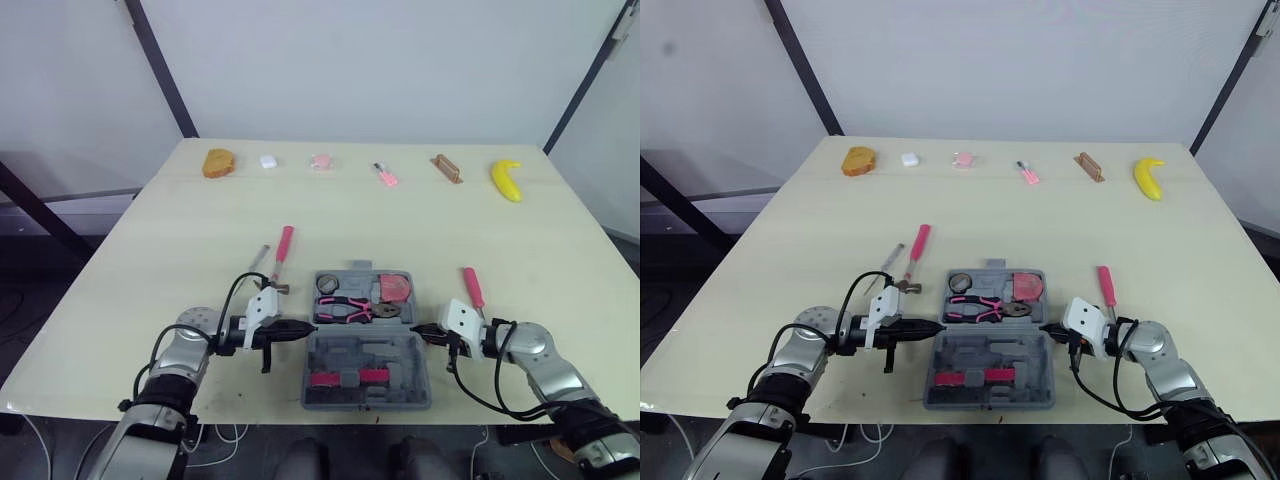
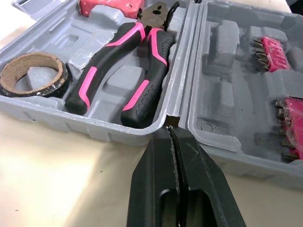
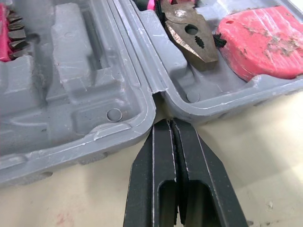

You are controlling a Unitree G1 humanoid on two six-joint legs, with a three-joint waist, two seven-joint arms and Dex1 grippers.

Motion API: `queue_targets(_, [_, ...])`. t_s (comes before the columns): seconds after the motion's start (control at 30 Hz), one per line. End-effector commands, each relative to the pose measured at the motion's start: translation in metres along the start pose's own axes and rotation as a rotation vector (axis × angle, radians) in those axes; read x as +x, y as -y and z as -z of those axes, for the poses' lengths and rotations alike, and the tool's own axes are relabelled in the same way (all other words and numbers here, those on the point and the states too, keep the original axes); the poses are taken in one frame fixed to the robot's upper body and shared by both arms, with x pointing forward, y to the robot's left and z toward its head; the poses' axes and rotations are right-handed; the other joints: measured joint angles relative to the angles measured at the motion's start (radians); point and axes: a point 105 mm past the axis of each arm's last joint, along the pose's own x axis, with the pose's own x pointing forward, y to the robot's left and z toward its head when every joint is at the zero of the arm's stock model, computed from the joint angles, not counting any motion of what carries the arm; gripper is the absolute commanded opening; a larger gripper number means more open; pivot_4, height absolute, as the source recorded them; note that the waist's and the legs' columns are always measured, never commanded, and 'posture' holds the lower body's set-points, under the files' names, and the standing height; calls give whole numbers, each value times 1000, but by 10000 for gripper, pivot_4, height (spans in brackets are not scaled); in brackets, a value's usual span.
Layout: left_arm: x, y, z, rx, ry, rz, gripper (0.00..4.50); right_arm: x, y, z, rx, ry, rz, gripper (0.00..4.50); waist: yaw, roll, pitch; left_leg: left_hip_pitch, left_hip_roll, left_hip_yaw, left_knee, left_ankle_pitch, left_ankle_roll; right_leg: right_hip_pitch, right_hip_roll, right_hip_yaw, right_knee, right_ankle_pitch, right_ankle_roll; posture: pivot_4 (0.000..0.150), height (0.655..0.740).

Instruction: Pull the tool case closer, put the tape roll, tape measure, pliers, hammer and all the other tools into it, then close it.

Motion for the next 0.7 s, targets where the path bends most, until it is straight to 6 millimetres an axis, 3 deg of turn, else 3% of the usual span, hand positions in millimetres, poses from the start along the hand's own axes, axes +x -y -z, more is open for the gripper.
queue_targets(0.03, [-1,-6,-3,39,3,-27,0,1,9,-19,-55,68,29,541,-1,0,0,0,0,0,0,0,0,0,0,0,0,0,0,1500,7400])
queue_targets(0.7, [8,-16,-1,72,22,-71,0,4,9,-17,-50,61,38,541,0,0,0,0,0,0,0,0,0,0,0,0,0,0,0,1500,7400])
